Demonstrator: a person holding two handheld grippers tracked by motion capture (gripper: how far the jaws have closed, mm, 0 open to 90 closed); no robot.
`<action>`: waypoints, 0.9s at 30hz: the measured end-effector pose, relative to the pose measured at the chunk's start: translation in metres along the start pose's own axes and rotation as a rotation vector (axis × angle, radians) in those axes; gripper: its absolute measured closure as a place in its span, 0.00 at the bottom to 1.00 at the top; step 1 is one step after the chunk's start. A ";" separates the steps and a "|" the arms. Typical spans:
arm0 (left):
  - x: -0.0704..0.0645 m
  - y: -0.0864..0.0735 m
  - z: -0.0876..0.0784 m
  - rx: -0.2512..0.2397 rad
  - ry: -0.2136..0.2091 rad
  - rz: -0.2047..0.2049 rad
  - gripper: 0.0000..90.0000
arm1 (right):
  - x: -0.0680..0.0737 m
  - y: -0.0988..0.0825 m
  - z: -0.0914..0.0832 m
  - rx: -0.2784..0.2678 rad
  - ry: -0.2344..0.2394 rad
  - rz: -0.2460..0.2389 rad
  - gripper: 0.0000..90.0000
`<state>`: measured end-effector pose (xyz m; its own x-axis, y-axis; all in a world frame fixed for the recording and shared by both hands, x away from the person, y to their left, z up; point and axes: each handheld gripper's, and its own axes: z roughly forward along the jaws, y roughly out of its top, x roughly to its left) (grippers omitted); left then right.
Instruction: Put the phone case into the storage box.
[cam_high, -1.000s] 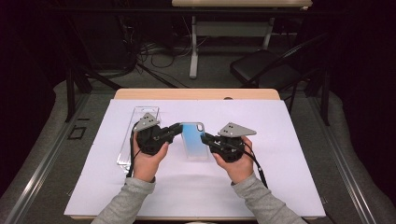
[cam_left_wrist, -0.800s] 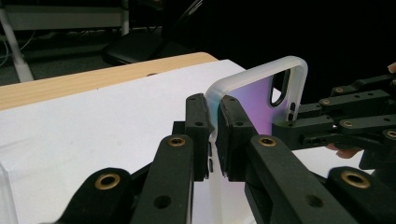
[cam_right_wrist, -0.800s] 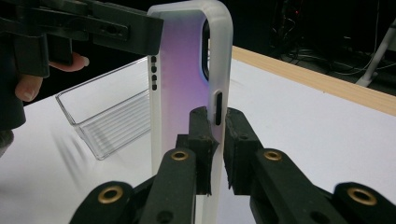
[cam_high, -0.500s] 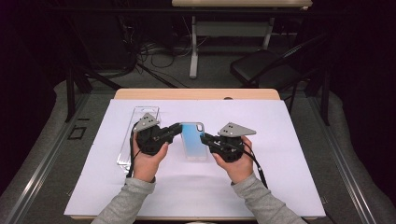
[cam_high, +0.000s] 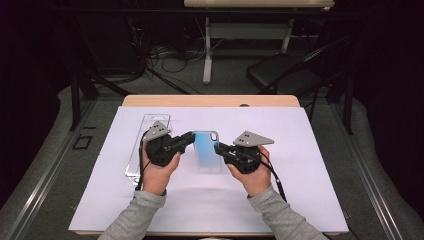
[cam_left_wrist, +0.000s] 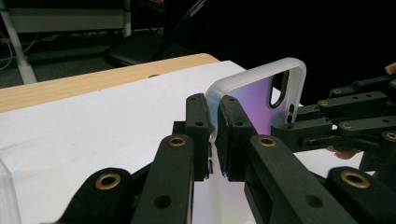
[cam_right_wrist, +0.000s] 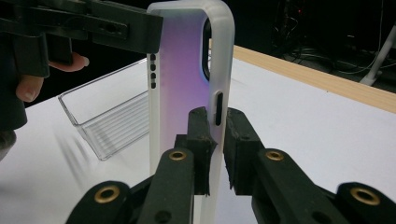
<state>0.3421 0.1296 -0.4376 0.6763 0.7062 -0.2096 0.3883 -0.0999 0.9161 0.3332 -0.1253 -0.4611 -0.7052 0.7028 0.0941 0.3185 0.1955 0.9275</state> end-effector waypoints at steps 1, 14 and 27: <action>0.000 0.000 0.000 -0.001 0.000 0.000 0.93 | 0.000 0.000 0.000 0.000 0.000 0.000 0.90; 0.002 0.000 0.000 0.001 0.006 0.001 0.93 | -0.001 0.000 0.001 0.002 0.010 0.008 0.81; 0.005 0.000 -0.001 -0.003 0.026 0.001 0.93 | 0.000 0.000 0.001 -0.004 0.017 0.008 0.74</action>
<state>0.3449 0.1344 -0.4384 0.6599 0.7244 -0.1996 0.3856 -0.0985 0.9174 0.3336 -0.1247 -0.4616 -0.7134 0.6924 0.1080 0.3221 0.1870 0.9281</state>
